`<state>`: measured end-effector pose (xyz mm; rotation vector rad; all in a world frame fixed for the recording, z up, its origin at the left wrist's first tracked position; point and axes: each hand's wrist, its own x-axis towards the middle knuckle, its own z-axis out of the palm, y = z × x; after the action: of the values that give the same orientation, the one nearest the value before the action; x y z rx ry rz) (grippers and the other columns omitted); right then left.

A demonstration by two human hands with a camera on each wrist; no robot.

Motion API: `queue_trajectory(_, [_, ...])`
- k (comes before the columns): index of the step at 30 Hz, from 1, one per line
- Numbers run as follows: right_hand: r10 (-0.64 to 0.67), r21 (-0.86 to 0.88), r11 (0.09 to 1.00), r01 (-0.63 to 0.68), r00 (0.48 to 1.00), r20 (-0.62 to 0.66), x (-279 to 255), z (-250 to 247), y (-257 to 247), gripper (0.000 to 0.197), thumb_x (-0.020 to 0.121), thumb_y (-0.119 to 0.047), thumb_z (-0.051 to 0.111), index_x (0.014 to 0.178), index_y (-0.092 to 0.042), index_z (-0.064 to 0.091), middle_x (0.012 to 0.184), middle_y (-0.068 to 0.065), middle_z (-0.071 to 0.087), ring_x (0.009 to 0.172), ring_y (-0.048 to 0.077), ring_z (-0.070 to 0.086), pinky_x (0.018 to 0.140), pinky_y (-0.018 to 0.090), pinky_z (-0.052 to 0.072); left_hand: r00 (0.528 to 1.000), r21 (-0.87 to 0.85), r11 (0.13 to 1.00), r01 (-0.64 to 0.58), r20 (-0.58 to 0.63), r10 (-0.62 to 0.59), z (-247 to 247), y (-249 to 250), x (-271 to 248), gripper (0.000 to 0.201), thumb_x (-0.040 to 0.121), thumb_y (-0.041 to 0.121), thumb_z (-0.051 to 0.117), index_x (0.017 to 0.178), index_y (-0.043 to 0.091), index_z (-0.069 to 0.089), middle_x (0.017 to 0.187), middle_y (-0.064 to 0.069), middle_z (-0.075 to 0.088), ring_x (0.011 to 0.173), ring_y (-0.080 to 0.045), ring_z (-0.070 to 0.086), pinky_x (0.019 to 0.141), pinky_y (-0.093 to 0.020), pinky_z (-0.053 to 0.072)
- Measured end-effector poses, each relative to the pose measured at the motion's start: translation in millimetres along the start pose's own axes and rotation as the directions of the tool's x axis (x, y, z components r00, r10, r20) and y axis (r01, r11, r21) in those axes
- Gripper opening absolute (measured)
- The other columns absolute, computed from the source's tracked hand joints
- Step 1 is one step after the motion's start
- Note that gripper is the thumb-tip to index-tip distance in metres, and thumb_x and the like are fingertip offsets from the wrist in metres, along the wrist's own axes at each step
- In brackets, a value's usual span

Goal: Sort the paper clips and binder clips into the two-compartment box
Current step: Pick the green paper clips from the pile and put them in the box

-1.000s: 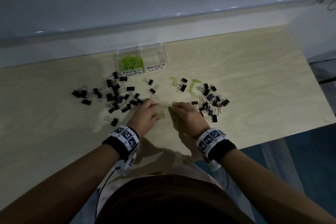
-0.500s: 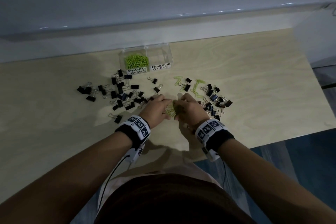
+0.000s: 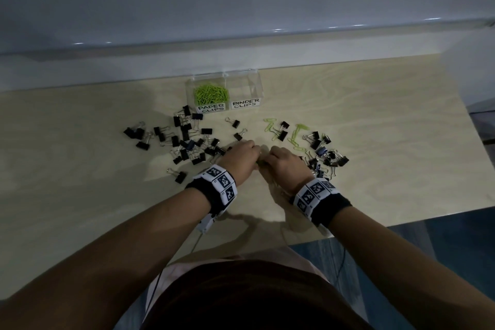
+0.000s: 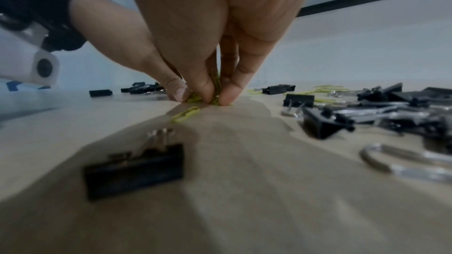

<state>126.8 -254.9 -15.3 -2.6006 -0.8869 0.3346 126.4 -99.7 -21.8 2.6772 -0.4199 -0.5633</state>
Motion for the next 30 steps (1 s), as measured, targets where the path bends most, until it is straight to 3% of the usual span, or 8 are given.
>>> queue_trajectory(3, [-0.048,-0.025,0.999,0.047,0.998,-0.038,-2,1,6,0.034,0.086,-0.026,0.043,0.085,-0.003,0.067,0.070,0.012,0.056,0.055,0.028,0.055,0.044,0.032,0.049,0.999,0.076,0.997,-0.009,0.033,0.006,0,1,-2,0.019,0.089,0.014,0.055,0.105,0.004,0.051,0.107,-0.013,0.053,0.101,-0.030,0.051,0.085,-0.041,0.045])
queue_trajectory(8, [0.018,0.138,0.990,-0.011,0.998,-0.053,2,-3,21,0.004,0.076,-0.009,0.069,0.080,-0.008,0.069,0.068,0.011,0.060,0.053,0.028,0.058,0.048,0.033,0.052,0.999,0.167,0.986,-0.023,0.047,0.016,-2,3,-9,0.015,0.091,0.006,0.049,0.105,0.003,0.049,0.106,-0.015,0.053,0.098,-0.031,0.052,0.076,-0.041,0.048])
queue_trajectory(14, [0.394,0.502,0.775,-0.385,0.915,0.093,35,-26,26,0.011,0.076,-0.004,0.069,0.069,-0.013,0.069,0.070,0.003,0.069,0.066,0.018,0.065,0.071,0.035,0.057,0.999,-0.054,0.998,0.028,0.023,-0.026,-12,-8,-14,0.013,0.094,0.011,0.050,0.102,0.001,0.051,0.104,-0.015,0.054,0.094,-0.030,0.055,0.078,-0.040,0.046])
queue_trajectory(19, [0.307,0.551,0.797,-0.247,0.952,-0.017,114,-62,-3,0.012,0.078,-0.010,0.067,0.067,-0.006,0.071,0.065,0.010,0.070,0.061,0.021,0.066,0.067,0.035,0.058,0.947,-0.381,0.918,0.105,-0.243,-0.210,-60,-36,-16,0.011,0.093,0.021,0.054,0.085,0.012,0.056,0.081,0.005,0.055,0.076,-0.017,0.056,0.068,-0.030,0.045])
queue_trajectory(23, [0.245,0.394,0.898,-0.195,0.966,-0.081,175,-71,-35,0.017,0.084,-0.012,0.060,0.072,-0.006,0.070,0.068,0.007,0.069,0.060,0.013,0.062,0.057,0.017,0.048,0.830,-0.440,0.885,0.152,-0.429,-0.356,-104,-76,-4,0.013,0.091,0.023,0.056,0.090,0.010,0.057,0.083,-0.004,0.062,0.073,-0.019,0.059,0.067,-0.032,0.051])
queue_trajectory(25, [0.224,0.305,0.931,-0.200,0.974,-0.044,193,-67,-43,0.014,0.085,-0.012,0.059,0.080,-0.010,0.072,0.078,0.005,0.072,0.069,0.014,0.065,0.066,0.021,0.054,0.776,-0.440,0.881,0.171,-0.490,-0.396,-119,-91,8,0.016,0.090,0.023,0.058,0.089,0.007,0.056,0.082,-0.007,0.063,0.071,-0.021,0.060,0.065,-0.035,0.053])
queue_trajectory(27, [0.173,0.201,0.965,-0.170,0.985,0.000,195,-63,-45,0.015,0.085,-0.015,0.060,0.091,-0.013,0.073,0.088,0.005,0.073,0.078,0.018,0.065,0.077,0.033,0.056,0.776,-0.385,0.895,0.225,-0.484,-0.404,-126,-99,21,0.017,0.089,0.023,0.059,0.091,0.006,0.058,0.086,-0.008,0.064,0.074,-0.021,0.060,0.068,-0.037,0.054])
queue_trajectory(30, [0.113,0.205,0.973,-0.105,0.993,-0.024,171,-68,-37,0.025,0.084,-0.010,0.061,0.108,-0.010,0.068,0.105,0.009,0.070,0.092,0.021,0.065,0.088,0.033,0.051,0.837,-0.303,0.914,0.270,-0.396,-0.378,-124,-98,34,0.014,0.088,0.018,0.061,0.097,0.008,0.061,0.100,-0.009,0.062,0.087,-0.022,0.060,0.076,-0.032,0.050])
